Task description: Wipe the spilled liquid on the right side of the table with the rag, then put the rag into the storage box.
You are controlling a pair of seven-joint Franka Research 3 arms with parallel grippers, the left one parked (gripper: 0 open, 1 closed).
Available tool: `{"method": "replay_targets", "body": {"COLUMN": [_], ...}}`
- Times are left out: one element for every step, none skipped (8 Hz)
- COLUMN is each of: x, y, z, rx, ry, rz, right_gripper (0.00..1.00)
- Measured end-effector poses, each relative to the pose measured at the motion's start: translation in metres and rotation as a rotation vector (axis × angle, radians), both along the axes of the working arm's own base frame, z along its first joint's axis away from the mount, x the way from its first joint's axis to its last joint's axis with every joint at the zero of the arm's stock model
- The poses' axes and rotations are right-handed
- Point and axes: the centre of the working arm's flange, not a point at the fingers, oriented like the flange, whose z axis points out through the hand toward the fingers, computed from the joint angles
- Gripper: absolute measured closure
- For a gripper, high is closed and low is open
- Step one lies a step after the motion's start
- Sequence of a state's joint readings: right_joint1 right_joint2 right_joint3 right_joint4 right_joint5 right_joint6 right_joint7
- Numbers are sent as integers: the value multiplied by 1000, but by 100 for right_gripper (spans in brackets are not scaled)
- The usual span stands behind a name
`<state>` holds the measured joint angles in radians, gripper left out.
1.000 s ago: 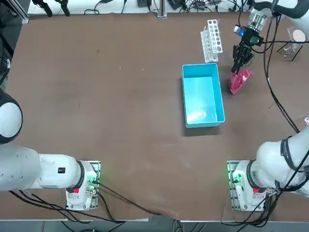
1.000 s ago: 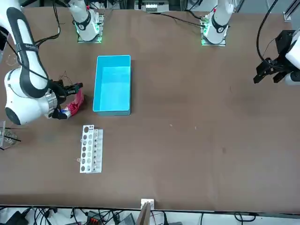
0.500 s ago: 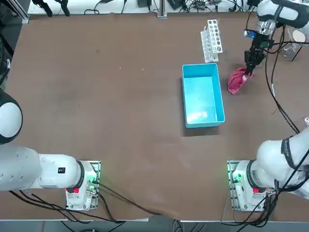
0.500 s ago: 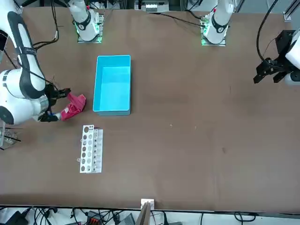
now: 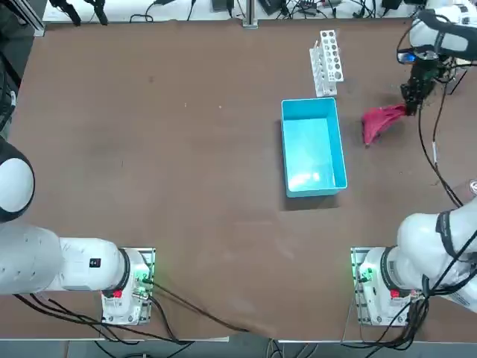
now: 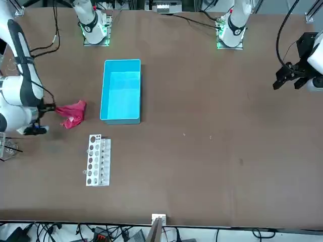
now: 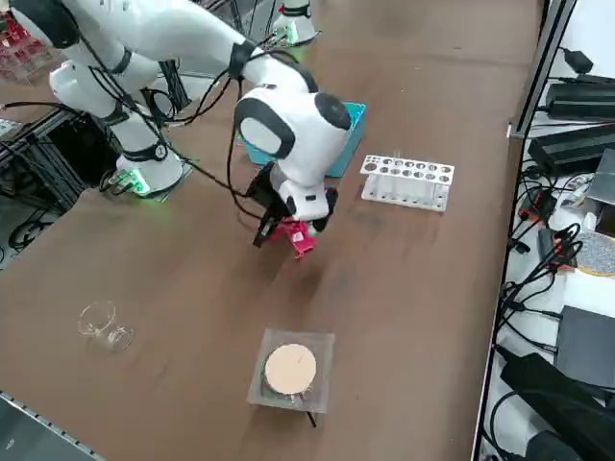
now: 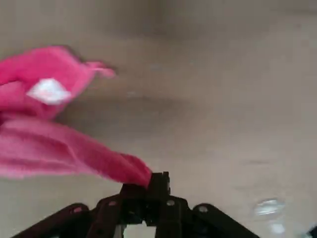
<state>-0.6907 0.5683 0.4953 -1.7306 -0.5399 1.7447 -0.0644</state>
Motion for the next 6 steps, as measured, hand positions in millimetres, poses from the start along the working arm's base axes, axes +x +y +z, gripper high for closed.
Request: {"method": "replay_targets", "body": {"x": [-3,-8,-14,-19,-21,-16], "y": [-33,-65,-96,-123,-146,-168], "z": [-5,-9,-10,-10,-3,12], "rx": [-31,-60,-93,-114,-117,-120], "ry": [-28,-55,-76,-81,-82,-94], "rz": [33,70,108,148,190,232], "right_gripper": [98,98,98,98,98,98]}}
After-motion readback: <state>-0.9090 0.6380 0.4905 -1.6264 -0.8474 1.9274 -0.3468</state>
